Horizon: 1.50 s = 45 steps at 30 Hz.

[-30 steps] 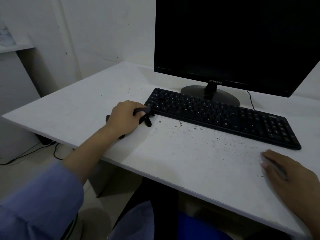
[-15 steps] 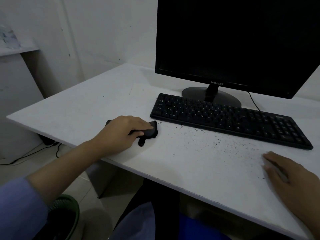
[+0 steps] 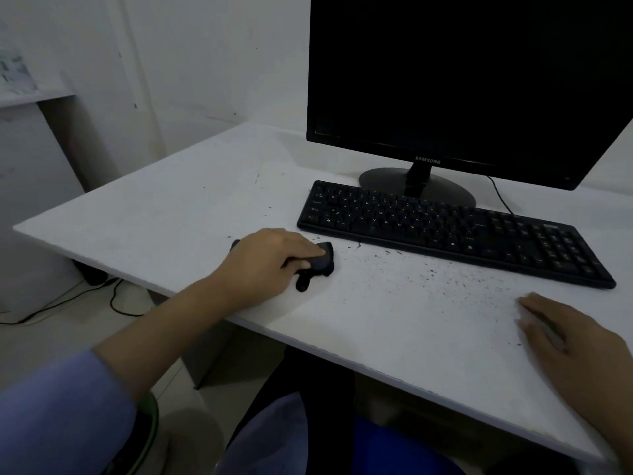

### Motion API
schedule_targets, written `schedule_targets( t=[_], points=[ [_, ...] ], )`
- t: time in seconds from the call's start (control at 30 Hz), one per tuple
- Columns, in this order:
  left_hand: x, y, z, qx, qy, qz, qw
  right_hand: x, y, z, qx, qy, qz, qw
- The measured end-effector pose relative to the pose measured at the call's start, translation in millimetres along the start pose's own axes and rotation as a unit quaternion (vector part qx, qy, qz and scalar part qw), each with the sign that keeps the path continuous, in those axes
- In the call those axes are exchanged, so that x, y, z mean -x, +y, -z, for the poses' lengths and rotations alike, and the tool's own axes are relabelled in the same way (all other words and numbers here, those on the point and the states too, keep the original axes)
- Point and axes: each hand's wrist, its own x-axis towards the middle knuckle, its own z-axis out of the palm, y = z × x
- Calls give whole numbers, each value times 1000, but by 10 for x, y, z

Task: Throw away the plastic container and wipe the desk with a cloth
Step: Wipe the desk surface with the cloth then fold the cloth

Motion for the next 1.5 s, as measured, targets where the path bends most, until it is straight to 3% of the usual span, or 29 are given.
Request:
schedule_targets(
  t=[0.27,0.47,0.67,0.77,0.83,0.9,1.0,1.2,1.4,1.5],
  points=[
    [-319,-149,-41,-39,16,55,998,7,-54,21,-17,-4,-14,1000],
    [-264,-140,-2,-11,12,69,997,-27,40,-27,-8,0,-9,1000],
    [16,171,55,69,-63,-13,996,-39,36,-18,8,-7,8,1000],
    [-25,64,61,45,-63,-13,997,-8,-6,1,9,6,15,1000],
    [-71,-157,85,-26,-37,14,999,1,-15,7,3,2,11,1000],
    [-117,-364,93,-82,20,90,992,-29,52,-33,7,2,11,1000],
    [-193,-206,27,-88,57,169,980,-56,74,-36,9,5,9,1000],
    [8,703,-186,-4,-33,16,999,-62,64,-41,-2,13,18,1000],
    [-36,88,8,-39,1,124,992,-27,-9,7,-15,11,30,999],
    [16,33,139,7,-66,110,992,3,-30,34,-12,6,20,1000]
  ],
)
